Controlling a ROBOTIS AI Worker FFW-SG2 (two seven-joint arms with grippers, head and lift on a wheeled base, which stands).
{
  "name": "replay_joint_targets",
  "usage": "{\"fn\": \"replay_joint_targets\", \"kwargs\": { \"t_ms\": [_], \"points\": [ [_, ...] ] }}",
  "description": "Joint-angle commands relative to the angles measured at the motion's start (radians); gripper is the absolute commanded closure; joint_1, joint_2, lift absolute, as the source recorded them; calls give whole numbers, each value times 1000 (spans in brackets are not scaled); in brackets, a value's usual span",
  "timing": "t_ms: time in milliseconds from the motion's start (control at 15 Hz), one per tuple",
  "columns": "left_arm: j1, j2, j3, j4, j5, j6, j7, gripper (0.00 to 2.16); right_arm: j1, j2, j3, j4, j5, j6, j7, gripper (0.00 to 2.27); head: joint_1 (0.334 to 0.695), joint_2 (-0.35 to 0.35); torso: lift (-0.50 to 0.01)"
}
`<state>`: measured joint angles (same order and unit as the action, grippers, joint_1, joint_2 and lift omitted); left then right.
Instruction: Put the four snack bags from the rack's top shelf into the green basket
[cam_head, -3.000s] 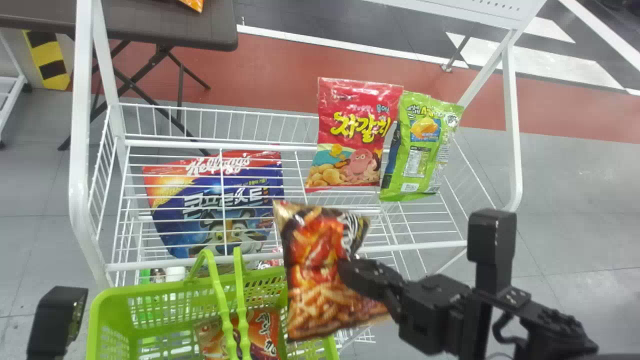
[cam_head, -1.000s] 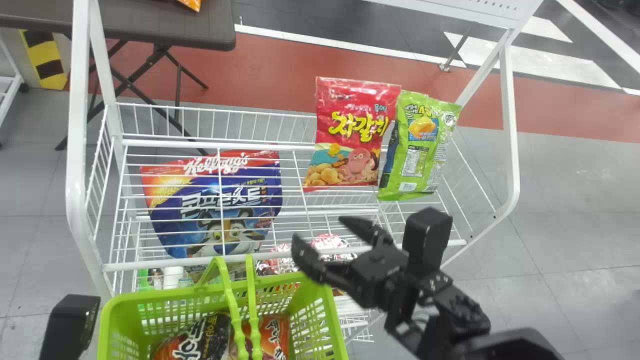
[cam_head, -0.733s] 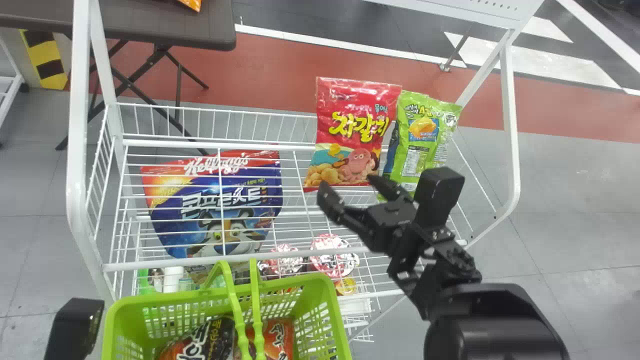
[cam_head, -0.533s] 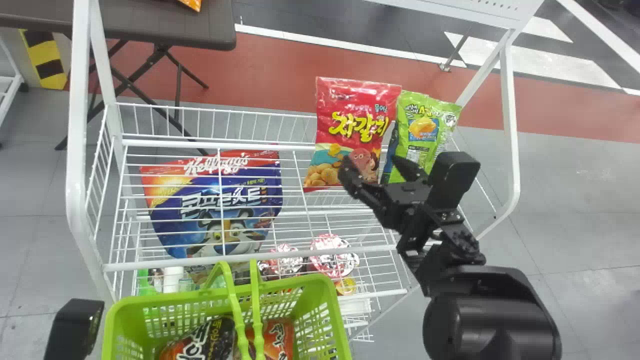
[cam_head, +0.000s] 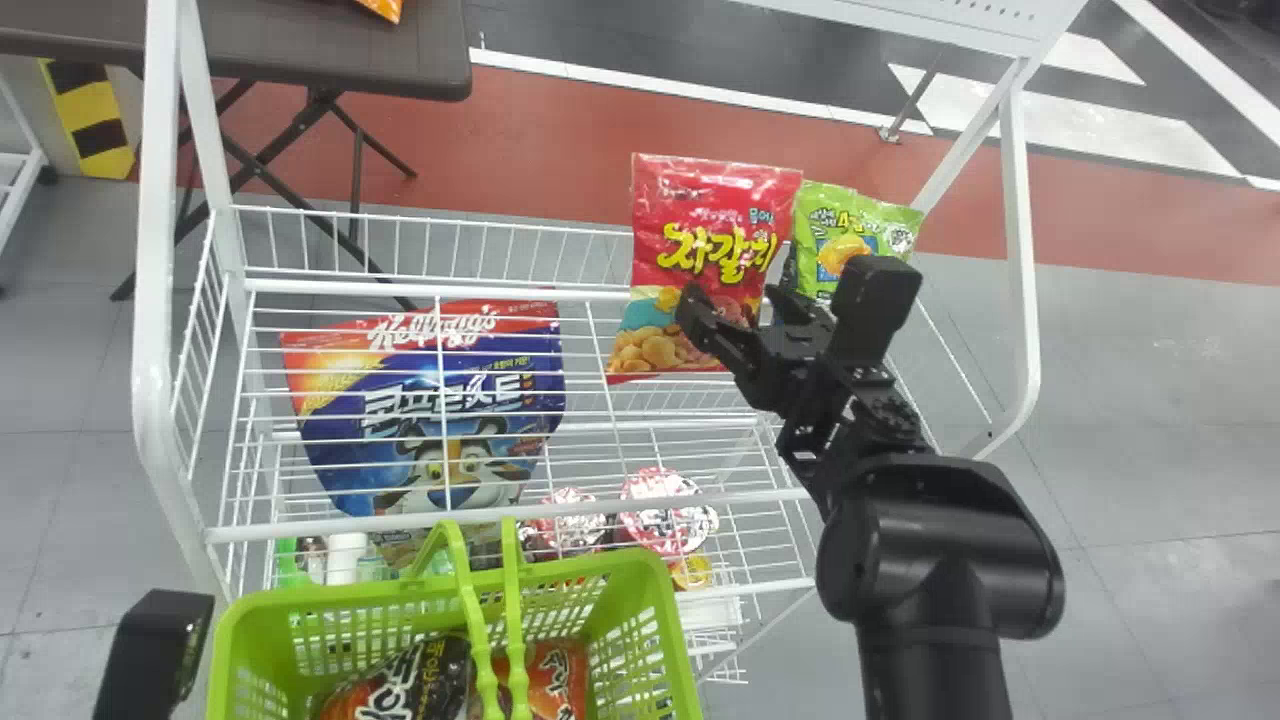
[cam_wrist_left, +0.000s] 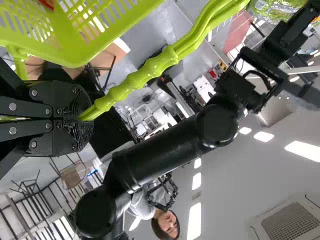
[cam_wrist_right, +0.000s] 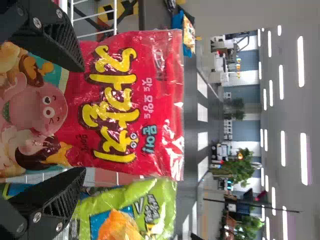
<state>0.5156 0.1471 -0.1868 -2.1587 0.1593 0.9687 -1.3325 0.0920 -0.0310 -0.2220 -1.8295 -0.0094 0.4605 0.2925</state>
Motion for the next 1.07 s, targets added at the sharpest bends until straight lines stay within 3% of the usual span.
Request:
{"fn": "replay_joint_targets", "kwargs": {
  "t_ms": [0, 67, 200, 667, 1000],
  "points": [
    [0, 0, 1, 3, 0, 0, 0, 1659, -29, -1, 16, 35, 23, 27, 34, 1183, 695, -350, 0],
    [-2, 0, 3, 3, 0, 0, 0, 1659, -29, -1, 26, 33, 29, 27, 50, 1693, 695, -350, 0],
    [-3, 0, 4, 5, 0, 0, 0, 1659, -14, 0, 38, 13, 52, 14, 86, 1966, 695, -350, 0],
    [-17, -3, -2, 7, 0, 6, 4, 1659, 71, -1, 12, -94, 40, -44, 145, 2105, 695, -350, 0],
    [-25, -3, -2, 5, -1, 22, 7, 1659, 305, -1, -37, -427, -37, 48, 200, 2105, 695, -350, 0]
  ]
}}
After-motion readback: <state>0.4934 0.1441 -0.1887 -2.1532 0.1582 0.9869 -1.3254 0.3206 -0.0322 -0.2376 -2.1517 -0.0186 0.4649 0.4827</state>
